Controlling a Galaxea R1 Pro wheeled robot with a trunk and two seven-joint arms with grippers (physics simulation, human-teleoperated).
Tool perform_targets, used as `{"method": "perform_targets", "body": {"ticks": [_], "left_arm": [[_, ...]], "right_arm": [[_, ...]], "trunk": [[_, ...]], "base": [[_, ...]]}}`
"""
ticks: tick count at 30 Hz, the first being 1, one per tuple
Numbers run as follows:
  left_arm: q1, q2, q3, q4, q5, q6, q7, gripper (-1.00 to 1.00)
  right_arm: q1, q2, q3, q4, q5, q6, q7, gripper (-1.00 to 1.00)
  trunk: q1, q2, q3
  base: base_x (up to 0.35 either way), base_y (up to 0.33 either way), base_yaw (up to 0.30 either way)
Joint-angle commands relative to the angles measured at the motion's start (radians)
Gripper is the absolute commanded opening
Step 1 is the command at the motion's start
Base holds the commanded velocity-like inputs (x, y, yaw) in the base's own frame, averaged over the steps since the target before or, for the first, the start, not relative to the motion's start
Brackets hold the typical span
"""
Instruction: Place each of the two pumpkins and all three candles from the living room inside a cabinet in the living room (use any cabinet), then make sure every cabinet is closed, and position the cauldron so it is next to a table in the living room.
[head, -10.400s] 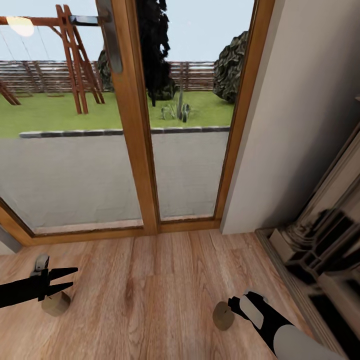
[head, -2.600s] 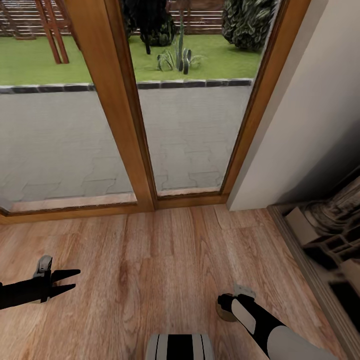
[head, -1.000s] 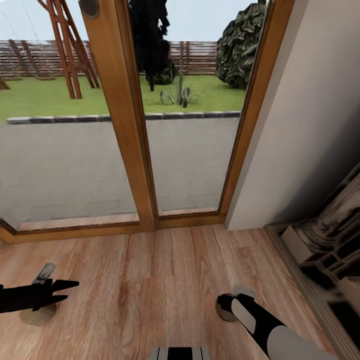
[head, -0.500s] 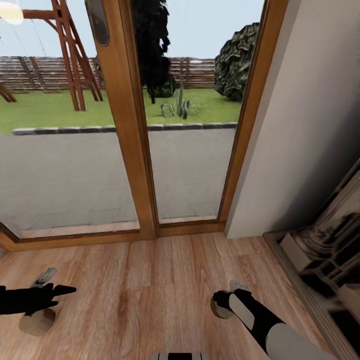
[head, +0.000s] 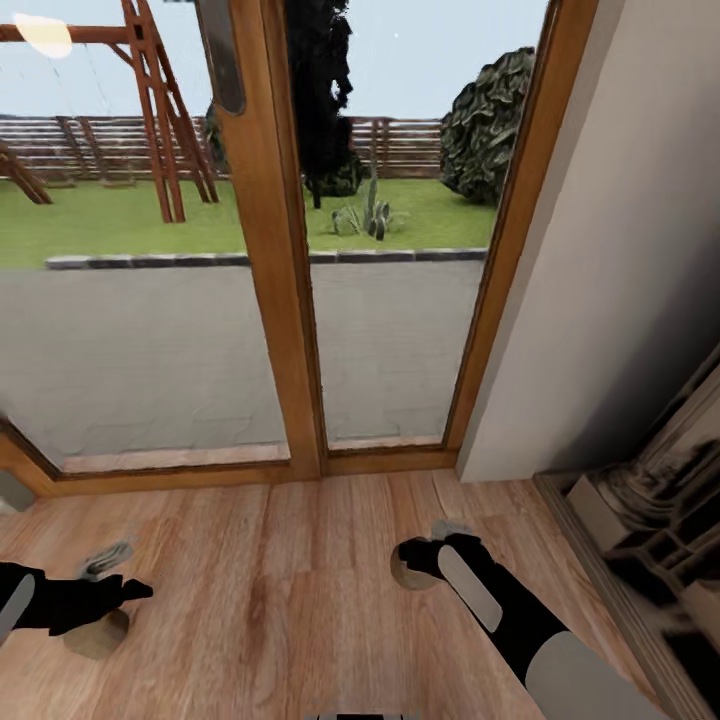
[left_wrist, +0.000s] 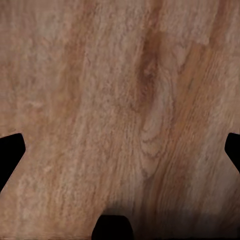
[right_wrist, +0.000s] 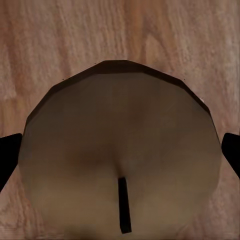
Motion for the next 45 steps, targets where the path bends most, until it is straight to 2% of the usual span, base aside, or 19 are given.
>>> {"method": "perform_targets", "body": {"ticks": [1,9,15,19,24,27,37,45], "left_arm": [[0.000,-0.001,0.001,-0.001,0.000,0.000,0.004,1.00],[0.000,-0.005,0.015,-0.002,0.000,0.001,0.018,1.00],[0.000,-0.005,0.017,-0.002,0.001,0.001,0.019,1.00],[0.000,-0.005,0.018,-0.002,0.004,0.002,0.019,1.00],[0.000,-0.005,0.067,-0.002,0.005,-0.001,0.019,1.00],[0.000,-0.005,0.079,-0.002,0.001,-0.002,0.021,1.00],[0.001,-0.006,0.086,-0.002,-0.001,-0.003,0.022,1.00],[0.000,-0.005,0.084,-0.002,-0.003,-0.008,0.027,1.00]], "right_arm": [[0.000,0.000,0.000,-0.001,0.000,0.000,-0.004,-1.00],[0.000,0.000,0.001,-0.004,-0.001,0.002,-0.014,-1.00],[0.000,0.000,0.001,-0.004,-0.001,0.001,-0.015,-1.00],[0.000,-0.001,0.003,-0.004,0.002,-0.002,-0.015,-1.00],[0.000,-0.002,0.006,-0.002,0.005,-0.008,-0.016,-1.00],[0.000,0.000,0.006,-0.002,0.006,-0.008,-0.015,-1.00],[0.000,0.000,0.006,-0.002,0.004,-0.009,-0.014,-1.00],[0.000,0.001,0.009,0.000,0.005,-0.007,-0.015,-1.00]], "trunk": [[-0.004,0.007,0.002],[-0.035,0.063,0.017],[-0.058,0.105,0.028],[-0.058,0.105,0.024],[-0.058,0.105,0.023],[-0.058,0.105,0.023],[-0.058,0.105,0.023],[-0.058,0.105,0.027]], "base": [[-0.244,0.084,0.157],[-0.263,0.152,0.169],[-0.077,0.053,0.175],[-0.011,0.007,0.152],[0.004,0.007,0.020],[0.100,0.142,0.004],[0.072,0.297,0.001],[0.235,0.216,0.003]]}}
